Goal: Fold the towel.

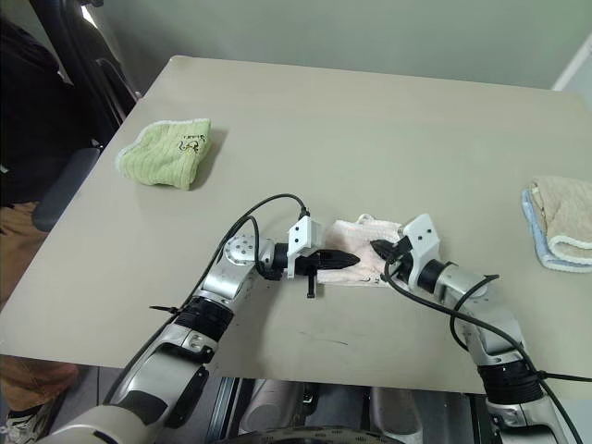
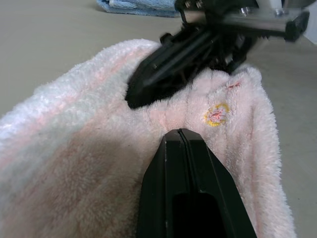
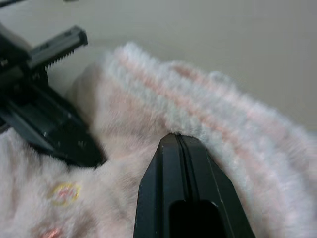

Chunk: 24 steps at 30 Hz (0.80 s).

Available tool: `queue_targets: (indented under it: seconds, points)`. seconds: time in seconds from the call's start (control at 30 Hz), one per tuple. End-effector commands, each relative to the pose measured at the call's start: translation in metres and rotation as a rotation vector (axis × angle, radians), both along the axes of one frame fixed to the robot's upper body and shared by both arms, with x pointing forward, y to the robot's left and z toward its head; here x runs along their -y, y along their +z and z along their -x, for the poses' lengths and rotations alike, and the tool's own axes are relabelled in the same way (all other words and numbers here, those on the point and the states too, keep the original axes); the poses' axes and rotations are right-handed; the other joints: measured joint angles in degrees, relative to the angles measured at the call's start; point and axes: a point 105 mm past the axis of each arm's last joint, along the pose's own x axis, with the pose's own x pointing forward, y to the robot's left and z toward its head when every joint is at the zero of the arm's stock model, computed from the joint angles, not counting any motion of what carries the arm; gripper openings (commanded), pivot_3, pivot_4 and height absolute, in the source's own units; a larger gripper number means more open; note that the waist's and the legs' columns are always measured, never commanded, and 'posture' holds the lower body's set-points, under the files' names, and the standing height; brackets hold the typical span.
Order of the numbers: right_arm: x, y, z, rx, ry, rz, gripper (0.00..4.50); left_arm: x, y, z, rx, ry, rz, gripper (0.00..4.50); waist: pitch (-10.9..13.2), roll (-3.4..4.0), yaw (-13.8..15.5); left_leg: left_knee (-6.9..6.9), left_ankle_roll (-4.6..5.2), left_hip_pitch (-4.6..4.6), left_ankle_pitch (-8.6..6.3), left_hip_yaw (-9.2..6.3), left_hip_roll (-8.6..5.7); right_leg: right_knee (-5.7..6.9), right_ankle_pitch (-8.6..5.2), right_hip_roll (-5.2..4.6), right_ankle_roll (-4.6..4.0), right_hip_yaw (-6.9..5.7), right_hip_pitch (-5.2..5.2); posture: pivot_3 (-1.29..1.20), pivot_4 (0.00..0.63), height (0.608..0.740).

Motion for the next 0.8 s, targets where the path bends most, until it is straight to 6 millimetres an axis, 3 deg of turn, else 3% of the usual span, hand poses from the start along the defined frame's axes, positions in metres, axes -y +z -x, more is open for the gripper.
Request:
queue_targets:
  seconds: [0.03, 0.13, 0.33, 0.43, 0.5, 0.6, 0.8]
  points:
    - [-0.001, 0.032, 0.004, 0.076, 0.057, -0.027, 0.00, -0.002, 0.003, -0.005, -0.011, 0.035, 0.027, 0.02, 0.00, 0.00, 0.00, 0.00, -0.02, -0.01, 0.01, 0.00, -0.01, 0.00, -0.01, 0.00, 0.01, 0.00, 0.00, 0.00, 0.150, 0.733]
    - [0.000, 0.035, 0.008, 0.065, 0.082, -0.004, 0.00, -0.002, 0.012, -0.009, -0.021, 0.067, 0.077, 0.02, 0.00, 0.01, -0.02, -0.03, -0.03, -0.02, 0.02, 0.00, 0.00, -0.02, -0.06, 0.01, 0.06, 0.00, -0.01, 0.00, 0.150, 0.733]
    - [0.004, 0.056, 0.015, 0.057, 0.086, -0.040, 0.00, -0.004, 0.058, -0.022, -0.005, 0.151, 0.221, 0.02, 0.02, 0.03, 0.00, -0.03, -0.14, -0.19, 0.53, 0.03, 0.00, -0.02, -0.21, 0.01, 0.28, 0.00, -0.18, 0.00, 0.150, 0.733]
    - [0.003, 0.062, 0.026, 0.039, 0.130, -0.059, 0.00, -0.010, 0.084, -0.009, -0.128, 0.091, 0.294, 0.02, 0.03, 0.02, -0.01, -0.04, -0.12, -0.39, 0.68, 0.07, 0.00, -0.03, -0.23, 0.02, 0.31, 0.01, -0.34, 0.00, 0.150, 0.733]
    - [0.004, 0.064, 0.028, 0.039, 0.123, -0.057, 0.00, -0.019, 0.103, -0.005, -0.227, 0.093, 0.366, 0.40, 0.02, 0.02, -0.01, -0.05, -0.06, -0.51, 0.72, 0.09, 0.00, -0.03, -0.18, 0.02, 0.27, 0.00, -0.46, 0.00, 0.150, 0.733]
    - [0.006, 0.067, 0.027, 0.047, 0.102, -0.073, 0.61, -0.034, 0.111, -0.005, -0.272, 0.132, 0.367, 1.27, 0.02, 0.02, -0.01, -0.06, 0.01, -0.58, 0.74, 0.10, 0.02, -0.01, -0.02, 0.02, 0.28, -0.01, -0.55, 0.00, 0.150, 0.733]
    - [0.006, 0.076, 0.031, 0.085, 0.117, -0.092, 2.65, -0.070, 0.102, 0.000, -0.328, 0.201, 0.253, 3.43, 0.02, 0.02, -0.09, -0.13, -0.04, -0.59, 0.71, 0.09, 0.06, 0.04, 0.00, 0.03, 0.32, -0.01, -0.66, 0.00, 0.150, 0.733]
